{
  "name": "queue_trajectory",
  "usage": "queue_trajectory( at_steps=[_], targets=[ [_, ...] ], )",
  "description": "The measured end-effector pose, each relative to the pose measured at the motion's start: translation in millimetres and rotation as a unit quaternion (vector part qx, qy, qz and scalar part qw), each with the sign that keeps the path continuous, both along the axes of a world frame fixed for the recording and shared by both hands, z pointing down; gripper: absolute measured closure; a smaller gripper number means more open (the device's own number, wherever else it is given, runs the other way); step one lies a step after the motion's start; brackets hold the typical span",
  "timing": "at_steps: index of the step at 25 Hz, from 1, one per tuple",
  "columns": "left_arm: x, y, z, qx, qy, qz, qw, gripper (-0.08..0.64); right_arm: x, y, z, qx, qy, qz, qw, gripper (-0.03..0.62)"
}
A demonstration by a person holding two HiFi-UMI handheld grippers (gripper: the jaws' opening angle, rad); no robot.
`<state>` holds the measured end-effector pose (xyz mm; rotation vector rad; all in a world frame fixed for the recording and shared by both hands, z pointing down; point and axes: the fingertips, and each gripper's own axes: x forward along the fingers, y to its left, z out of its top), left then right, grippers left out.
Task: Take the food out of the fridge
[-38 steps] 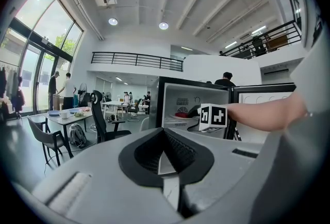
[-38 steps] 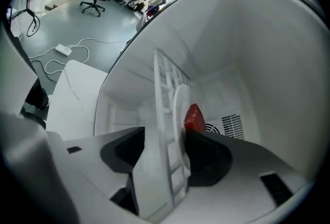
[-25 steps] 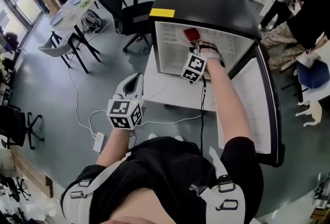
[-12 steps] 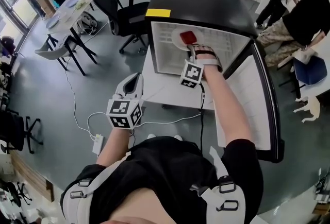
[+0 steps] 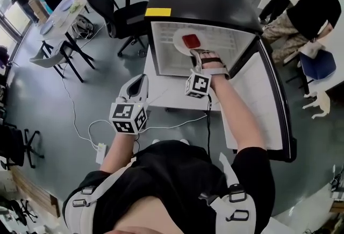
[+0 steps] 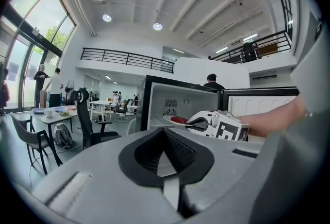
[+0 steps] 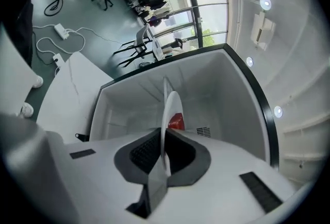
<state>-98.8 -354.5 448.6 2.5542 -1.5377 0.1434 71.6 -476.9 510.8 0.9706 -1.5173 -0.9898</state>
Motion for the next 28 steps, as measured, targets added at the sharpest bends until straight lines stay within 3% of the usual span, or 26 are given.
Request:
queue_trajectory(
  at_steps=[3, 7, 28],
  targets=[
    [5, -2, 1, -0.001, 0.003, 0.010, 0.9999, 0.560, -2, 13, 3, 0.002, 0.036, -0.008, 0.999, 0.571],
    [11, -6, 1, -0.002, 0.008, 0.024, 0.9997, 0.560, -10, 33, 0, 0.000, 0.051, -0.025, 0.998, 0.571],
    [26, -15, 3, -0.003, 0.016, 0.064, 0.9978, 0.560, -21, 105, -38, 0.027, 0.049, -0.036, 0.998, 0.569]
  ],
)
